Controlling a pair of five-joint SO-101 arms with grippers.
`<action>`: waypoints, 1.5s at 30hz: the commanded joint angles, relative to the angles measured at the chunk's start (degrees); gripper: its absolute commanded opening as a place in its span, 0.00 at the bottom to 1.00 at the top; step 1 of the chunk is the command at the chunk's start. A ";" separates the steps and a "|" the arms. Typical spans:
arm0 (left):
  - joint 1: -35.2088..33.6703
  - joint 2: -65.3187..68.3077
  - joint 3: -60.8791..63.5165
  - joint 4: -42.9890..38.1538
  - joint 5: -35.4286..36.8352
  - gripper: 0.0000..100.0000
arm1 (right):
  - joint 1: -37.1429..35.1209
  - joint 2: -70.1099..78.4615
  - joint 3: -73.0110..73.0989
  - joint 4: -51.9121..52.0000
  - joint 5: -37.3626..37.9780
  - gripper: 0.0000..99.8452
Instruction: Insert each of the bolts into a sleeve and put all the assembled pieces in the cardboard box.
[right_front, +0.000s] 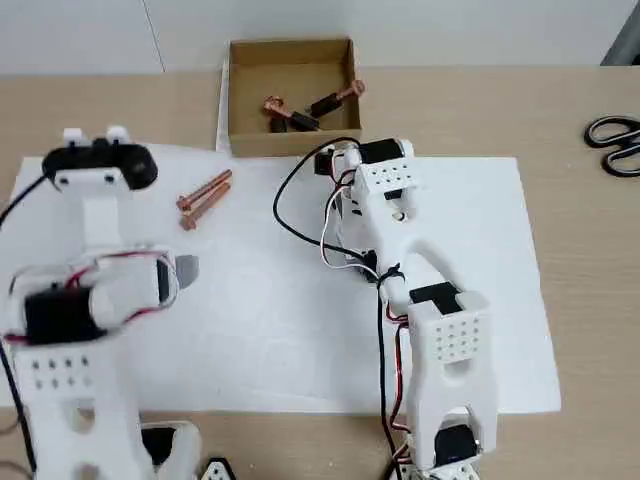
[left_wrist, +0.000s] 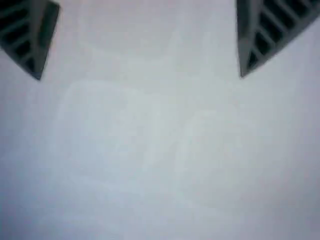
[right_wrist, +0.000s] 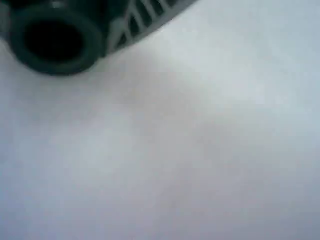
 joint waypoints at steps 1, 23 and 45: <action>-0.09 12.13 -10.51 1.23 -1.05 0.24 | 0.31 -7.16 -0.70 -0.04 0.00 0.01; -0.09 83.96 -63.87 -13.71 -32.79 0.24 | 6.90 -14.37 -0.62 1.80 0.09 0.00; 0.09 107.78 -94.02 -3.08 -34.81 0.00 | 6.64 -14.37 -0.62 1.71 0.09 0.00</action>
